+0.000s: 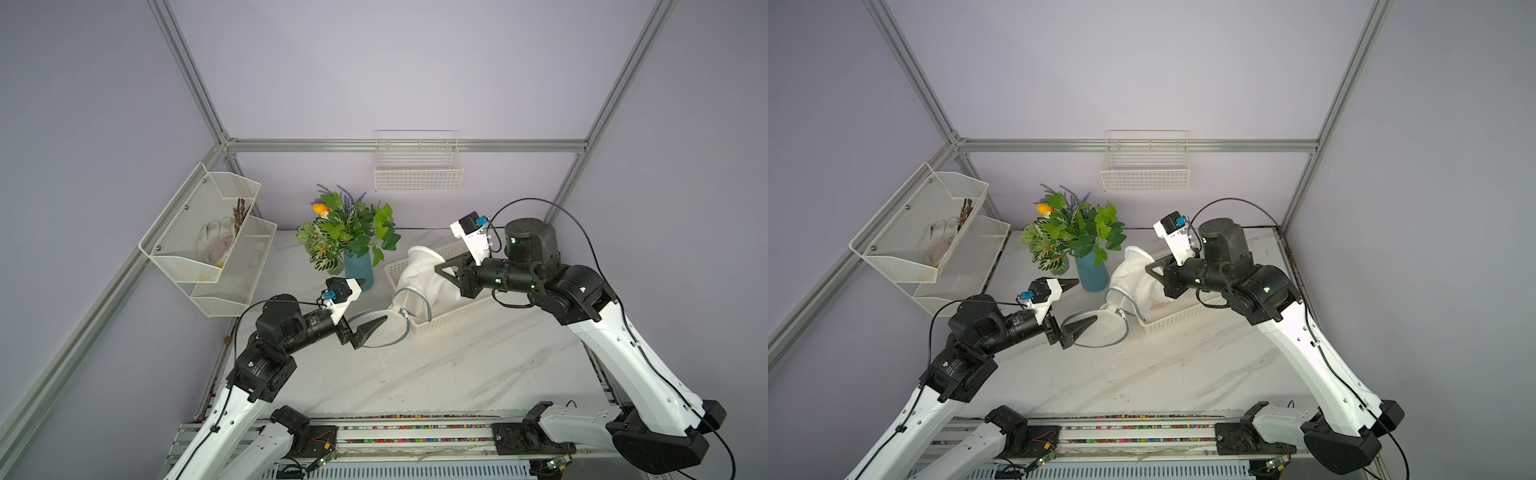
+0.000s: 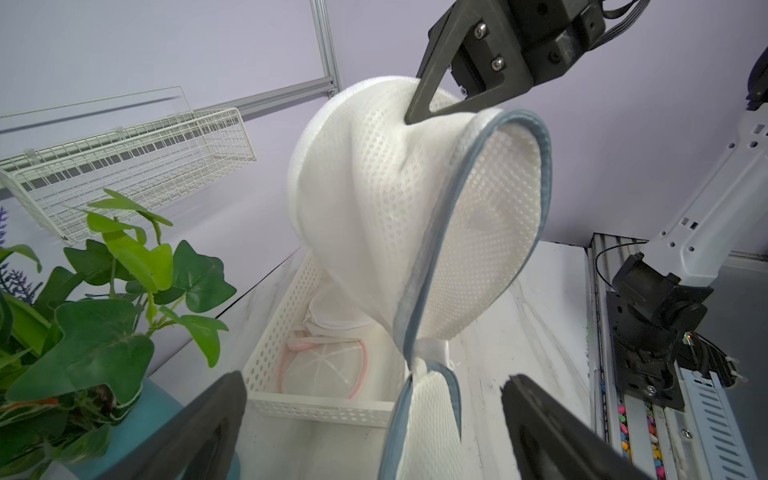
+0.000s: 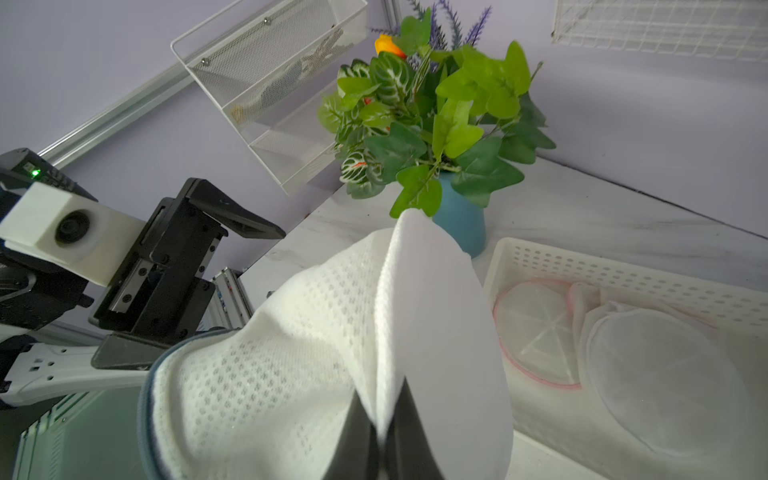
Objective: Turn the laundry bag inside out
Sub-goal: Turn over the laundry bag.
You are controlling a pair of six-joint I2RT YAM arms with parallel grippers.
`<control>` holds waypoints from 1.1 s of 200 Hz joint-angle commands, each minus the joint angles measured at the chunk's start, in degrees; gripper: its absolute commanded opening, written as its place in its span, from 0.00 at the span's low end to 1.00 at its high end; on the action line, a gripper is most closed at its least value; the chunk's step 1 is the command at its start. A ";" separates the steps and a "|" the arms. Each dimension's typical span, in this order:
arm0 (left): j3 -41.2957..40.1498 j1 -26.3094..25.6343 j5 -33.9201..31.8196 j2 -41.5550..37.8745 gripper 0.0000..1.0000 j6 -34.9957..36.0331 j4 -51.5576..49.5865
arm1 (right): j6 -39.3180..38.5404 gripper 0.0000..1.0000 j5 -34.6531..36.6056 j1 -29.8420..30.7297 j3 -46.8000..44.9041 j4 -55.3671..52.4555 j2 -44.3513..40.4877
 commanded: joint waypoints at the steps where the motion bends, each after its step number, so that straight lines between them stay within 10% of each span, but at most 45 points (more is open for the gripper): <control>1: -1.05 -1.18 -1.88 0.01 1.00 0.78 -0.08 | 2.49 0.00 -3.23 2.99 -2.03 -1.31 1.31; 91: -0.38 -6.40 -14.75 5.62 1.00 14.11 -3.44 | 1.93 0.00 -0.85 10.14 -0.96 -2.28 7.91; 220: 2.56 -6.52 -1.75 10.13 0.86 23.18 -11.53 | -29.96 0.00 -5.87 12.38 0.09 -9.50 10.81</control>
